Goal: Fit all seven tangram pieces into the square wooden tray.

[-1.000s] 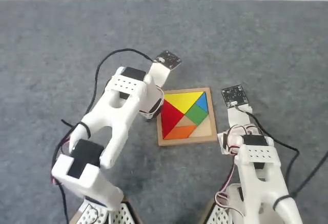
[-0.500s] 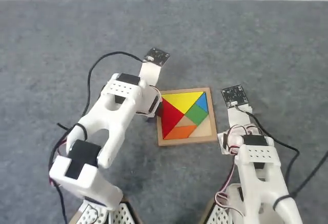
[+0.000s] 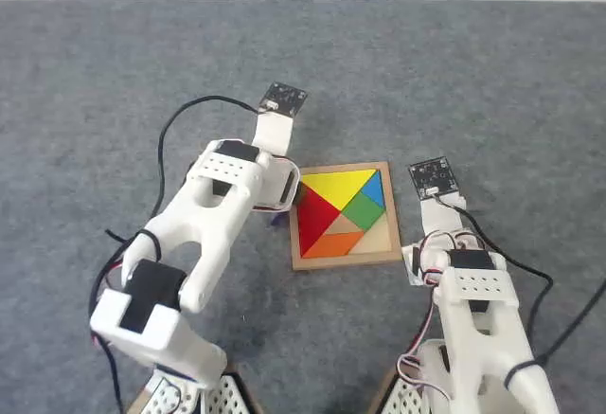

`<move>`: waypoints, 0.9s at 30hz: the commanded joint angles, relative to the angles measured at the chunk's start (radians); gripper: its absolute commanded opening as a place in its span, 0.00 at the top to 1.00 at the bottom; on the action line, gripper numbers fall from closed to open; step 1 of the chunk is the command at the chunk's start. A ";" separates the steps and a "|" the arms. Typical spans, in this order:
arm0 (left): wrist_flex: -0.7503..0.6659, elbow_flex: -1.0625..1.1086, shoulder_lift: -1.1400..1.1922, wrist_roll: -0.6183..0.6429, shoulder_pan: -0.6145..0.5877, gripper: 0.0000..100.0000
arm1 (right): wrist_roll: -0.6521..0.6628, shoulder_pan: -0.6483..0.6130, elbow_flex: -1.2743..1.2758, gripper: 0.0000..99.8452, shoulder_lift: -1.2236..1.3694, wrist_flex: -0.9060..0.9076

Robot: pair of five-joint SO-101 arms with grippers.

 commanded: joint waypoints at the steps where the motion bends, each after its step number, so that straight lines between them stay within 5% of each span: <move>1: -0.015 0.005 -0.032 0.012 0.038 0.79 | 0.011 -0.005 -0.008 0.99 -0.038 -0.018; 12: 0.071 -0.087 0.091 0.048 0.052 0.79 | 0.009 -0.005 -0.008 0.99 -0.038 -0.018; 27: 0.091 -0.087 0.084 0.075 -0.109 0.79 | 0.011 -0.005 -0.008 0.99 -0.038 -0.018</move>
